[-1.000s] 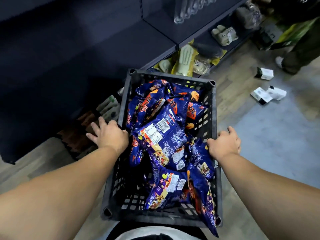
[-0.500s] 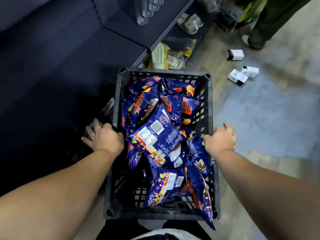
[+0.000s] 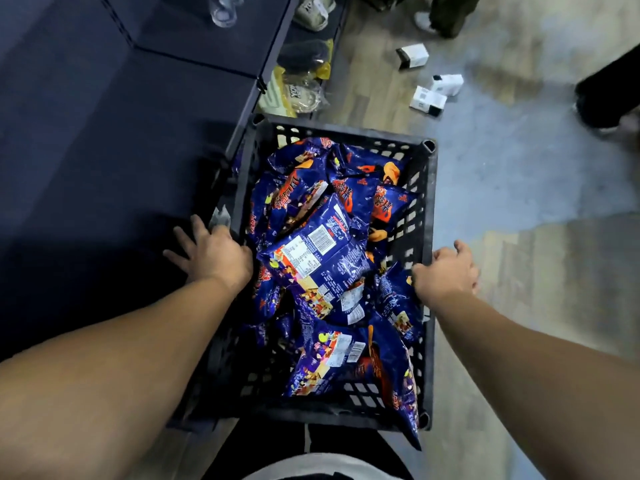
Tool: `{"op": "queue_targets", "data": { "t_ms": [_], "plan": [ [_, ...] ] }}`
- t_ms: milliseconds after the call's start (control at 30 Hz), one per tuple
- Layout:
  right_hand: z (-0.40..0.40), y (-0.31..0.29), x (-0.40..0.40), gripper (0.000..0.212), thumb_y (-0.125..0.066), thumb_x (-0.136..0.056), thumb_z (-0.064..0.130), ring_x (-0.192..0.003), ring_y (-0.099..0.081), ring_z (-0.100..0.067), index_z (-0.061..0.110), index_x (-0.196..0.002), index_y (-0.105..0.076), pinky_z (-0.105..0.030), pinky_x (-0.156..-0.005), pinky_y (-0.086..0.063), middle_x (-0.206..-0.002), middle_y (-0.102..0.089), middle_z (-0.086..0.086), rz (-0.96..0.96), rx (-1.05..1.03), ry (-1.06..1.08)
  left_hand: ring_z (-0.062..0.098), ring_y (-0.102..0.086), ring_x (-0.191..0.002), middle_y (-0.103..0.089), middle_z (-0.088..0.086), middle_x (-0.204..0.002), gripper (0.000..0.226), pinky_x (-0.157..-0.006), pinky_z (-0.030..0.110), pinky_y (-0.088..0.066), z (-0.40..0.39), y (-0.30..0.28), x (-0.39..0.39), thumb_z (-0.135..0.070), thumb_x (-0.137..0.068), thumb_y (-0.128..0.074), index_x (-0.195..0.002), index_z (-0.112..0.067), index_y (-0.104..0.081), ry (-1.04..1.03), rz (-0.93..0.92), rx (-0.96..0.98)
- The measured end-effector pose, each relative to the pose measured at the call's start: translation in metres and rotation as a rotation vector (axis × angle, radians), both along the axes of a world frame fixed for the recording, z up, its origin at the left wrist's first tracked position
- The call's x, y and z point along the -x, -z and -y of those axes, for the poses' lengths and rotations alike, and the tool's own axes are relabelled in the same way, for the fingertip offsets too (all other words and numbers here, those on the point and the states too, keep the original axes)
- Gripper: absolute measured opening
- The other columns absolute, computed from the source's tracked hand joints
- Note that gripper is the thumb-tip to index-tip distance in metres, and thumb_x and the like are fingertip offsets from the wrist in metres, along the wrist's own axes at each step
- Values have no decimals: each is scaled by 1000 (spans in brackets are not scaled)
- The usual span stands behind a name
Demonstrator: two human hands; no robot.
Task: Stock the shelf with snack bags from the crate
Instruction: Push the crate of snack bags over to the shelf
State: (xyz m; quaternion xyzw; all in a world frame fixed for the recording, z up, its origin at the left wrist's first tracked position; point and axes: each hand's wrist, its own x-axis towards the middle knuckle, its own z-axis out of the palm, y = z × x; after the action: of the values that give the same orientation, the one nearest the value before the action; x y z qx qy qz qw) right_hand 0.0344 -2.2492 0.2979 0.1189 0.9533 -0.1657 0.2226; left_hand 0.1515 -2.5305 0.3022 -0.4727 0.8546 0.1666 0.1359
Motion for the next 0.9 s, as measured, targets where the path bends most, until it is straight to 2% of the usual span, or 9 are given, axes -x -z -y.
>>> {"op": "queue_targets", "data": {
  "t_ms": [233,367,600,900],
  "plan": [
    [1,9,-18,24,-63,-89,26,-145,-12,-27,16,-110,-57,-53,-117,-12,-159,-14,2,52,33,56,37,5,-146,-7,11,-160,38,-113,62,4,10,5,0,-28,-86,-61,-121,-14,-56,90,52,34],
    [4,12,-19,16,-63,-89,25,-146,-11,-27,20,-97,-50,-54,-118,-9,-159,-14,2,63,39,86,37,7,-146,-6,11,-160,39,-111,63,5,13,7,3,-31,-87,-62,-122,-14,-56,117,80,43],
    [14,15,-24,32,-64,-89,28,-145,-12,-27,16,-118,-59,-54,-117,-9,-159,-15,2,66,1,90,39,5,-146,-7,13,-160,38,-112,62,5,20,10,4,-30,-88,-63,-120,-12,-56,102,83,30],
    [23,4,-35,37,-63,-90,30,-144,-14,-29,16,-124,-56,-52,-118,-9,-159,-15,2,75,-33,104,40,5,-145,-7,13,-159,41,-112,64,3,26,5,-5,-33,-87,-63,-121,-12,-55,120,117,10]
  ]
}}
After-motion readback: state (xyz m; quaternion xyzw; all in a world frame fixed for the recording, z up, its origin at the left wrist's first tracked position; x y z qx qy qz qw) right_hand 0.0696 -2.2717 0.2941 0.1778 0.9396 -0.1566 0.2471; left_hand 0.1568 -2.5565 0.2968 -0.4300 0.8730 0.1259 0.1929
